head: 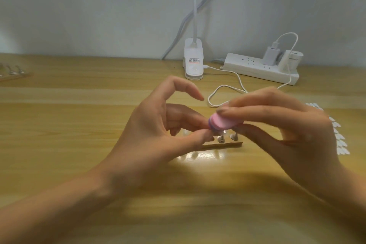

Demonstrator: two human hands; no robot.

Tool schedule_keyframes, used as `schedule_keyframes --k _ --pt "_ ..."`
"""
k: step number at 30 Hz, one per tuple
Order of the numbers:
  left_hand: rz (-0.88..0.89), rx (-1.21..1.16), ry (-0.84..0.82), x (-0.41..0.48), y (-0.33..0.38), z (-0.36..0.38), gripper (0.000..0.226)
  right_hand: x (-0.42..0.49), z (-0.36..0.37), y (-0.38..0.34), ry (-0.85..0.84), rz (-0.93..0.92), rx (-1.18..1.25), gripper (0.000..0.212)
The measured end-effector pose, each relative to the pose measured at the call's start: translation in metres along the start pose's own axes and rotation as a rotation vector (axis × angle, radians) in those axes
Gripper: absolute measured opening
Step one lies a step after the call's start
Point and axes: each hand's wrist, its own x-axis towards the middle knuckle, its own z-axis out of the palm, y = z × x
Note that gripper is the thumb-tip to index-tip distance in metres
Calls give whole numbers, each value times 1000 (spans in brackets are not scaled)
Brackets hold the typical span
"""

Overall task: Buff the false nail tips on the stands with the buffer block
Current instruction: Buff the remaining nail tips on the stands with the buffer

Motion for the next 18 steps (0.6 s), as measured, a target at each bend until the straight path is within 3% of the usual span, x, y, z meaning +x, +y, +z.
schedule_keyframes --k 18 --pt "154 20 -2 -3 -3 3 37 1 -6 -1 -2 12 15 23"
